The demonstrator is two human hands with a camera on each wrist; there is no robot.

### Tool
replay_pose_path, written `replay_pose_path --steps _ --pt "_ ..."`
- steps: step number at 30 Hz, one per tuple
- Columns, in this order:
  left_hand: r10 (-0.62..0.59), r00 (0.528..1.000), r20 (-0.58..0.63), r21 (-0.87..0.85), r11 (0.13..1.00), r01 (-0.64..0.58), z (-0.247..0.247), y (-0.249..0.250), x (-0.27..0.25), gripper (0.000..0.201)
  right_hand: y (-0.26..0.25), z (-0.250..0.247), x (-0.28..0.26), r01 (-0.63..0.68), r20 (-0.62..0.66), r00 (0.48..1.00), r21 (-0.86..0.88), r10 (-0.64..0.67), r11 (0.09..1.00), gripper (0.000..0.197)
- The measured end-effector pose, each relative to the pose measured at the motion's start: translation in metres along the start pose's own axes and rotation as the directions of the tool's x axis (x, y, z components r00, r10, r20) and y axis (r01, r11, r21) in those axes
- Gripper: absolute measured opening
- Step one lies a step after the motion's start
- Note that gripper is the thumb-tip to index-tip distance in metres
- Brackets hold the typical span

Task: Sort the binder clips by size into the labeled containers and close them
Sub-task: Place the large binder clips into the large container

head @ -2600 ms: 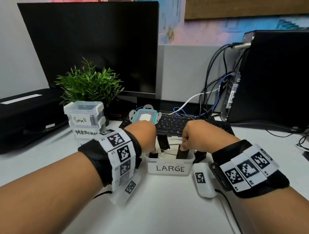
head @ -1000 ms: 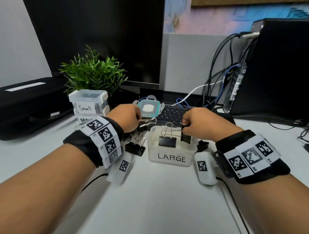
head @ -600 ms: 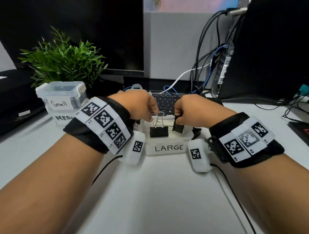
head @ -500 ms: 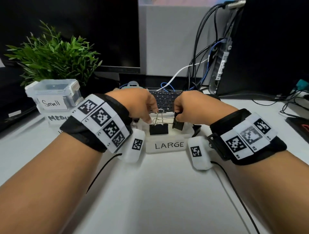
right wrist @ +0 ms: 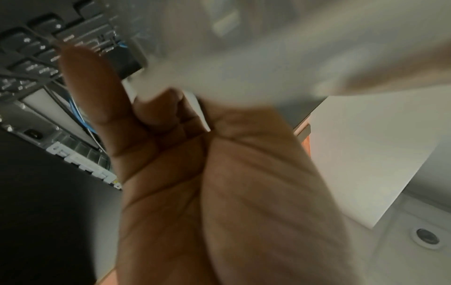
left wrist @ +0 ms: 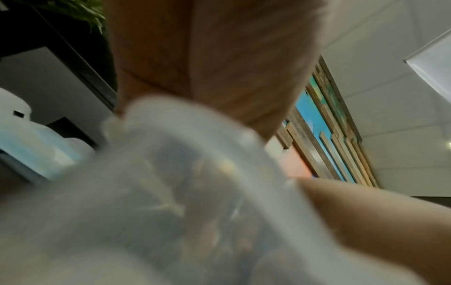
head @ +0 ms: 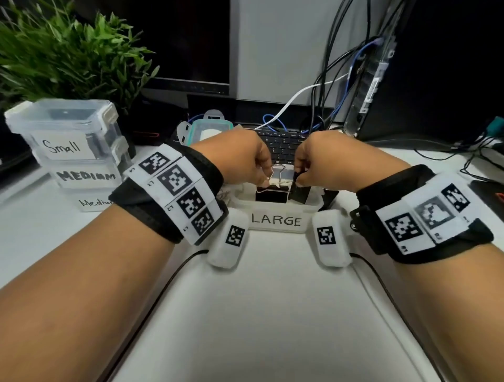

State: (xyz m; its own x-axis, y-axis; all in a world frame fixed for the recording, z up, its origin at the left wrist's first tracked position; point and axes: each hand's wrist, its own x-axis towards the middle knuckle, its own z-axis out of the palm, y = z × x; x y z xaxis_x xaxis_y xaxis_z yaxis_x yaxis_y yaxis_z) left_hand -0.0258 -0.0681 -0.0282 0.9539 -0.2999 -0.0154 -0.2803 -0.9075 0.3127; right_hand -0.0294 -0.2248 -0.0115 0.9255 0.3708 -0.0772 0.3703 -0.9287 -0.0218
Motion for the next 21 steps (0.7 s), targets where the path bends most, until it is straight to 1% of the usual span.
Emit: replay_pose_path --steps 2,5,8,9,11,13,16,19,21 --pt "0.002 1.0 0.005 0.042 0.999 -0.002 0.0 0.003 -0.001 0.016 -0.008 -0.002 -0.001 -0.017 0.009 1.0 -0.04 0.017 0.999 0.023" --pt "0.009 1.0 0.008 0.085 0.996 -0.01 -0.001 0.006 -0.003 0.013 -0.02 0.0 -0.002 -0.026 0.016 1.0 -0.058 0.027 0.998 0.029" --pt "-0.005 1.0 -0.01 0.035 0.999 0.006 -0.004 0.004 -0.006 0.004 -0.025 0.0 -0.002 -0.036 0.054 0.998 -0.043 0.039 0.998 0.034" --pt "-0.004 1.0 -0.022 0.024 1.0 0.004 -0.005 0.003 -0.006 0.006 -0.025 -0.002 -0.003 -0.037 0.069 0.997 -0.038 0.04 0.999 0.035" --pt "0.005 0.998 -0.057 -0.002 1.0 -0.005 -0.007 0.0 -0.007 0.011 -0.022 -0.003 -0.005 -0.021 0.076 0.997 -0.041 0.024 0.999 0.031" --pt "0.021 0.997 -0.076 -0.033 0.999 -0.024 -0.007 -0.003 -0.007 0.014 -0.016 -0.001 -0.007 0.015 0.068 0.998 -0.039 -0.013 0.999 0.022" --pt "0.049 0.996 -0.076 -0.117 0.991 -0.058 -0.007 -0.004 -0.009 0.021 -0.007 0.0 -0.01 0.034 0.064 0.997 0.029 -0.036 0.999 0.019" --pt "0.06 0.996 -0.072 -0.085 0.994 -0.066 -0.006 0.0 -0.009 0.016 0.0 0.0 -0.008 0.036 0.038 0.998 0.102 -0.04 0.994 0.02" --pt "0.08 0.995 -0.061 -0.05 0.995 -0.083 -0.004 0.003 -0.009 0.012 0.002 0.001 -0.007 0.033 0.04 0.998 0.108 -0.038 0.994 0.02"
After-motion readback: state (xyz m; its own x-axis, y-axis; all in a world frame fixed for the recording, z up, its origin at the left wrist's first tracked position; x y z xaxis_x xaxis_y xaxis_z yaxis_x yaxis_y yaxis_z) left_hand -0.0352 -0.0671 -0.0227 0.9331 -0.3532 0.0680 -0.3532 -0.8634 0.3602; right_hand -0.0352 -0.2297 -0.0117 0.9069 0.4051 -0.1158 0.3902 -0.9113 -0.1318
